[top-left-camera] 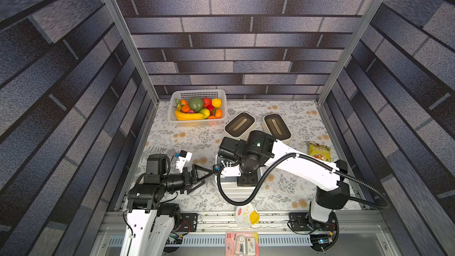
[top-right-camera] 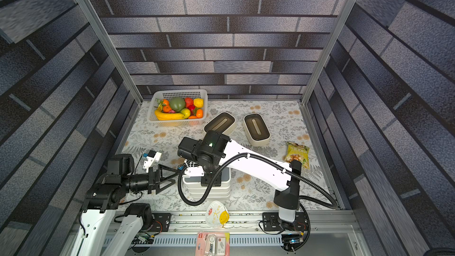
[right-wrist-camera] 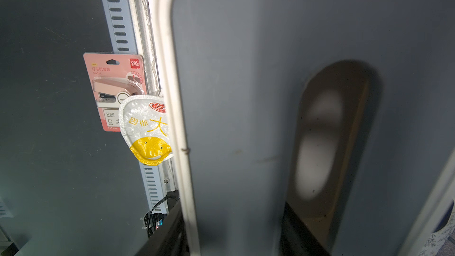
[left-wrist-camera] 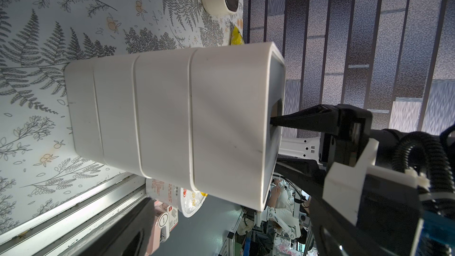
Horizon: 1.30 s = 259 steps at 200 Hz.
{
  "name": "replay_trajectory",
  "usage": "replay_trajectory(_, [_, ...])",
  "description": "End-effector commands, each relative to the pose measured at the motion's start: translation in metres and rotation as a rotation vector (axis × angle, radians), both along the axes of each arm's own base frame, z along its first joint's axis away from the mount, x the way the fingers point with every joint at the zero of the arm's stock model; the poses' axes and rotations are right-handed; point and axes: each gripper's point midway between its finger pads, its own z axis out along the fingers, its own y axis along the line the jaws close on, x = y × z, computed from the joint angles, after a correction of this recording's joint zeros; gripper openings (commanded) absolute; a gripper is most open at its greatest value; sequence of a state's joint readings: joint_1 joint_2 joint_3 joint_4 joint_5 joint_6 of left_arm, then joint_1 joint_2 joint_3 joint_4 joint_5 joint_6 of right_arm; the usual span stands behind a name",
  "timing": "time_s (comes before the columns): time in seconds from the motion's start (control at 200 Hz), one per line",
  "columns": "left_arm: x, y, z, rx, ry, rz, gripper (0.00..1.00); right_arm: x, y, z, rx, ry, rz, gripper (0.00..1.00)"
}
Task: Stack the tissue boxes
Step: Place the tissue box at the tissue box.
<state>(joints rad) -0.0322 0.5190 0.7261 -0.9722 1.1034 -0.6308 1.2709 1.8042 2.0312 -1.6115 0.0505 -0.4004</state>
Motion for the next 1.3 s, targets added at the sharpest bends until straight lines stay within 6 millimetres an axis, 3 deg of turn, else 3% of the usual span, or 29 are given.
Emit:
replay_trajectory(0.0, [-0.002,-0.002,0.001,0.0,-0.031,-0.024,1.0,-0.014,-0.016,0.002,-0.048,0.037,0.014,0.58])
replay_trajectory(0.907, [-0.001,-0.002,-0.001,0.002,-0.03,-0.028,1.0,-0.017,-0.013,0.005,-0.031,0.051,0.011,0.58])
replay_trajectory(1.293, [0.01,-0.001,0.016,0.022,-0.083,-0.033,1.0,-0.006,-0.006,0.024,0.043,-0.022,0.014,0.62])
